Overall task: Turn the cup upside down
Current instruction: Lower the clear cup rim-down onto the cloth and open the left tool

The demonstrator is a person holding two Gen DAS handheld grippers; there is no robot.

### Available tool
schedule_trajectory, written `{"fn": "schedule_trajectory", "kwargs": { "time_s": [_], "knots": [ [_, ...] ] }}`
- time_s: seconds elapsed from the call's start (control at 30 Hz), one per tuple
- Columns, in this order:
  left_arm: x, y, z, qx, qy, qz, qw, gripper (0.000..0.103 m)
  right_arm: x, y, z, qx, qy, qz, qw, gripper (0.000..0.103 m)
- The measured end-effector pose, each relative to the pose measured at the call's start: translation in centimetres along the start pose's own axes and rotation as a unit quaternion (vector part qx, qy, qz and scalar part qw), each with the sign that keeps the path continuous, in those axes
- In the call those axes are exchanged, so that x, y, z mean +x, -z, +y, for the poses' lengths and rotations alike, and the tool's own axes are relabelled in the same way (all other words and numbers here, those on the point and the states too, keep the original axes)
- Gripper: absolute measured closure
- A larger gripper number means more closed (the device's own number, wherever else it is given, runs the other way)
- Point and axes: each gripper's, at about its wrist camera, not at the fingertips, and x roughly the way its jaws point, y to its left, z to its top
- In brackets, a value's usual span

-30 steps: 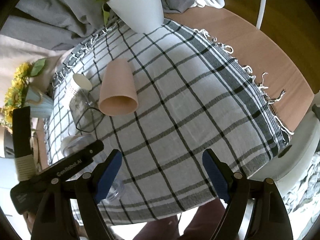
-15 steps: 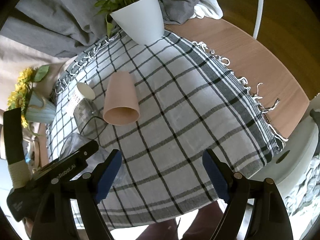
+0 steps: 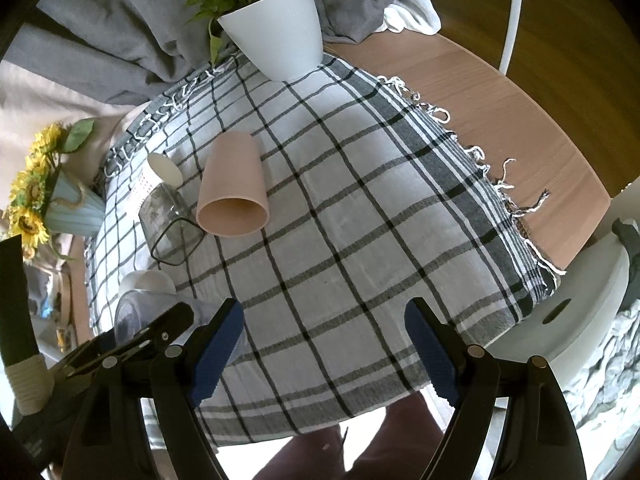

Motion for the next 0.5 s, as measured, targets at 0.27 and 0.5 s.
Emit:
{"fn": "schedule_trajectory", "kwargs": {
  "time_s": [0.27, 0.5],
  "knots": [
    [-0.39, 0.14, -0.05, 0.0, 0.0, -0.011, 0.9999, 0.018, -0.22, 0.01, -0.01, -0.003, 0.0, 0.0, 1.0, 0.019],
    [-0.74, 0.35, 0.0, -0.004, 0.006, -0.013, 0.9999, 0.018, -0.74, -0.29, 0.12, -0.013, 0.005, -0.006, 1.0, 0.019]
  ]
}}
